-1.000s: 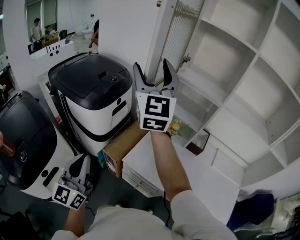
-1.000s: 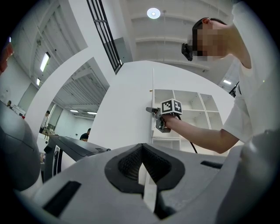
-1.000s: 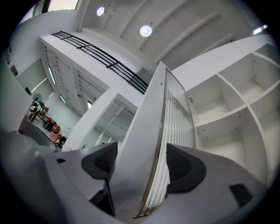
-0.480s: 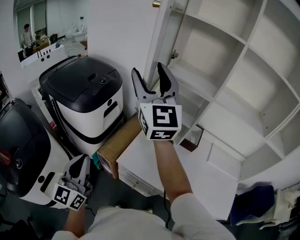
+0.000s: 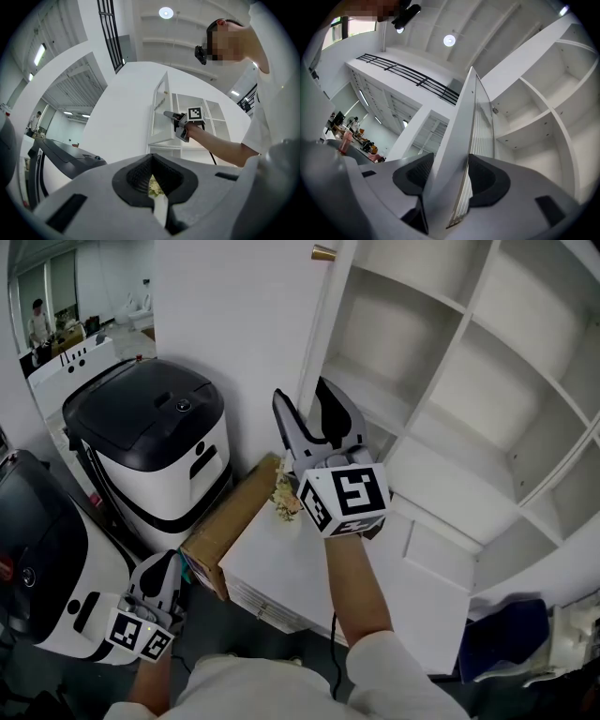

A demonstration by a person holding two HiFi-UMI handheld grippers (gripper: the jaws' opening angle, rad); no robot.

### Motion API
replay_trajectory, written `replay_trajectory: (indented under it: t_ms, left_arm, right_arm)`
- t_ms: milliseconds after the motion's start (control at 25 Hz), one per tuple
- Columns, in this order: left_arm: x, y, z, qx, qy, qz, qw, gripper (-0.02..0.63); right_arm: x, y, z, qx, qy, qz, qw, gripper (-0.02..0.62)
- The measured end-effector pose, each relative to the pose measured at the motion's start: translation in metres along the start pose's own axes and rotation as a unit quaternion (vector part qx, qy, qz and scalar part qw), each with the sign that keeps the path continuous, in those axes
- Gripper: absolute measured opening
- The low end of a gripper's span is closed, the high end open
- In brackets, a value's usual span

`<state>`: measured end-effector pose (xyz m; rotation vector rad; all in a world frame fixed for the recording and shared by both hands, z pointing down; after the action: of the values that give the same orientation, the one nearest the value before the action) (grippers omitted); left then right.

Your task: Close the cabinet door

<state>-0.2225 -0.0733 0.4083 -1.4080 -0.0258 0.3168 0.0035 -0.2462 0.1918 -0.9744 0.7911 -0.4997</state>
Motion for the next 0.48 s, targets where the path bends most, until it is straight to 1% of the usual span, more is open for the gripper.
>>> replay_trajectory:
  t_ms: [200,360,480]
  left_arm:
    - [0.015,-0.003,-0.009,-0.003,-0.011,0.000,0.9999,0.005]
    - [0.029,-0.007,-0.017,-0.005,-0.022,0.000,0.9997,0.005]
    - [0.039,-0.009,-0.024,-0.007,-0.033,-0.001,0.9994,0.005]
  right_arm:
    - [0.020,0.003,0.027,-0.003,0.009,-0.011,1.000,0.206]
    - [0.038,0.003,0.044,-0.022,0.029,-0.006,0.999,0.199]
    - [0.054,0.002,0.059,-0.039,0.023,0.000,0.999,0.185]
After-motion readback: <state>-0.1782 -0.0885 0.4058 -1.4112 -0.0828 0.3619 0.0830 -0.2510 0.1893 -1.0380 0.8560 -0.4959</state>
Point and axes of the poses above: the fingertips, and each gripper's own axes: z backward along the fingers, x to its right, y out of its top, the point moved 6 cm from there along z, backward along the fingers, and after that the axes turned 15 degrees about y, right-handed, at the moved point
